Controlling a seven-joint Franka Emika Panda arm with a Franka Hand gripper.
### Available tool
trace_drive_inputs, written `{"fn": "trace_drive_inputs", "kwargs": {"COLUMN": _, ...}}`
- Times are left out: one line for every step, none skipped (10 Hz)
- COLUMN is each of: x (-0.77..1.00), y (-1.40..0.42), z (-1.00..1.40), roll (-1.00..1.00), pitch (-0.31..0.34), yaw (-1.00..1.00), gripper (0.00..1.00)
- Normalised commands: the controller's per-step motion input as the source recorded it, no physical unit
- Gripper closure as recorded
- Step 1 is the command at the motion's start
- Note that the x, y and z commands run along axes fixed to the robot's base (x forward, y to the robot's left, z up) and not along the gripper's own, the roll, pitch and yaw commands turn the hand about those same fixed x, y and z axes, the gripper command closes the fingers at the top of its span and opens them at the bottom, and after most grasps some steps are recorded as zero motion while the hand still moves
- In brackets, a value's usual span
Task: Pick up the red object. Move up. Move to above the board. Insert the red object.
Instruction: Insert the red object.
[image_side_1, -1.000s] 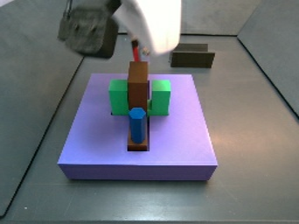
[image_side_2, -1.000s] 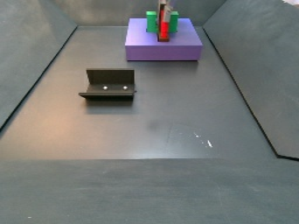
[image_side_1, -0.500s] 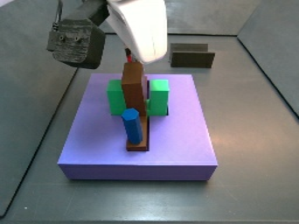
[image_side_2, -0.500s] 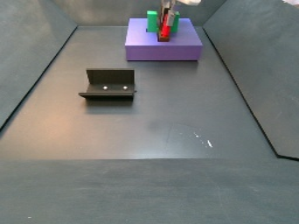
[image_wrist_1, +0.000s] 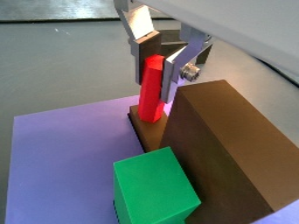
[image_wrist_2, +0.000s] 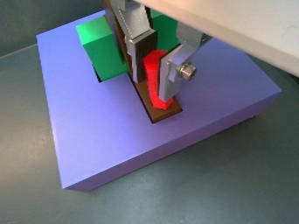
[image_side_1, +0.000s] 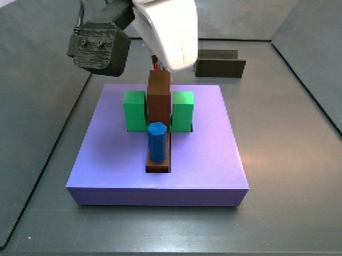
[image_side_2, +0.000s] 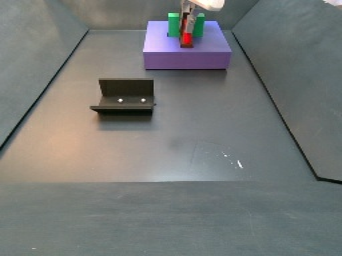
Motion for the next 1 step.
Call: {"fn": "trace_drive_inputs", "kwargs": {"x": 0.0, "y": 0.0, "z": 0.0, "roll": 0.0, "pitch": 0.0, "yaw": 0.0, "gripper": 1.0}}
